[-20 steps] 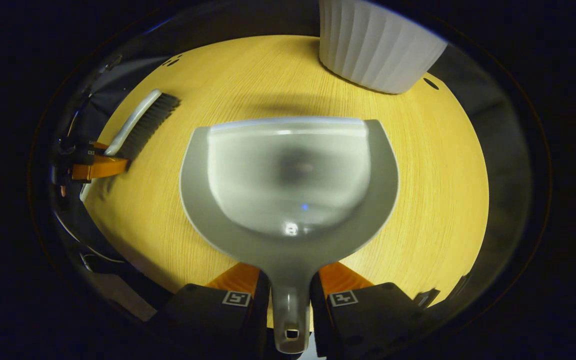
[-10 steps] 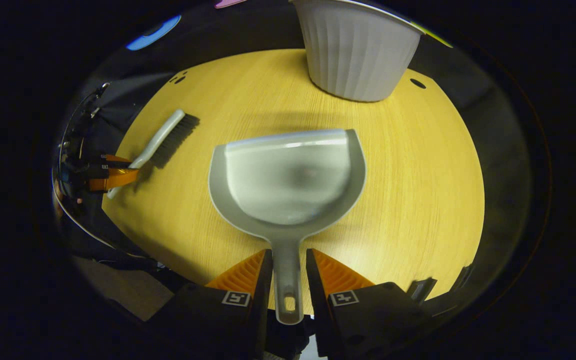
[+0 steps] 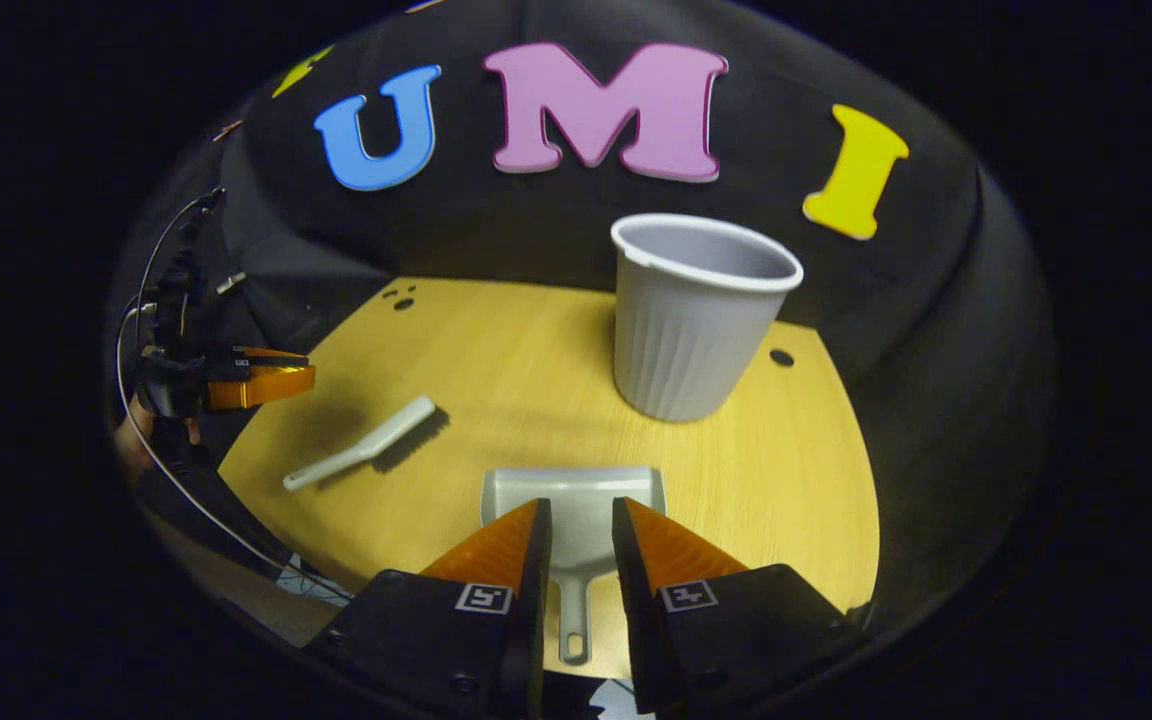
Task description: Pick up the small broom and dustpan from the desktop, sweep the trash into the dustpan with the broom, and then empty the trash into the garbage bin.
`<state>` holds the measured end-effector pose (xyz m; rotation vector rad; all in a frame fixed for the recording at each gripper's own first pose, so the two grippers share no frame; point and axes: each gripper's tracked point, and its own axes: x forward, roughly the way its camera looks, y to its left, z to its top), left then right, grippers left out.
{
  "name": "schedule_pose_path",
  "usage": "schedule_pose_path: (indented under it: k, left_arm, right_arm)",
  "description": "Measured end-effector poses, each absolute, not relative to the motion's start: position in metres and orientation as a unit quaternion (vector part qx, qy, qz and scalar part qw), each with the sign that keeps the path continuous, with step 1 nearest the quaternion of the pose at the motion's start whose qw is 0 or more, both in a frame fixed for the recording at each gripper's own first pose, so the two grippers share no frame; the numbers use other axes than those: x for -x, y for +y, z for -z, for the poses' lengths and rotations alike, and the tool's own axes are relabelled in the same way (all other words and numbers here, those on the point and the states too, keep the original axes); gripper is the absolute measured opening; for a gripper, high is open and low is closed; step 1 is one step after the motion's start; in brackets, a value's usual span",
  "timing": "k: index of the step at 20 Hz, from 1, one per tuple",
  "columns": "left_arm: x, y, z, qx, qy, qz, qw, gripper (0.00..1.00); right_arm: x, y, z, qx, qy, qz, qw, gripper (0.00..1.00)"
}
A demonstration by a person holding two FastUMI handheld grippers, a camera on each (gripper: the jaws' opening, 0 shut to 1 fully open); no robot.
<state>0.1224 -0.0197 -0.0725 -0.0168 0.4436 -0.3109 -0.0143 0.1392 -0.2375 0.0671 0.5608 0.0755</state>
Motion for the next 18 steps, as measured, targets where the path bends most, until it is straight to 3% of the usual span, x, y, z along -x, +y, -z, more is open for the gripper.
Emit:
schedule_pose_path:
  k: [1,2,3,8,18]
  left_arm:
    - [-0.126,-0.018,0.046,0.018,0.180,0.151,0.972,0.28]
    - [-0.123,-0.015,0.023,0.026,0.148,0.148,0.978,0.28]
    - [-0.123,-0.011,0.002,0.029,0.118,0.144,0.982,0.28]
    - [-0.113,-0.015,-0.069,0.016,0.023,0.142,0.989,0.32]
    - [-0.106,-0.055,-0.080,0.009,0.022,0.138,0.990,0.32]
  right_arm:
    - [0.009,0.138,0.219,-0.024,0.245,-0.032,0.969,0.38]
    - [0.002,0.136,0.200,-0.015,0.215,-0.026,0.976,0.33]
    - [-0.001,0.132,0.179,-0.006,0.182,-0.019,0.983,0.37]
    - [0.000,0.123,0.121,0.016,0.097,0.004,0.995,0.37]
    - [-0.005,0.105,0.095,0.027,0.053,0.000,0.998,0.37]
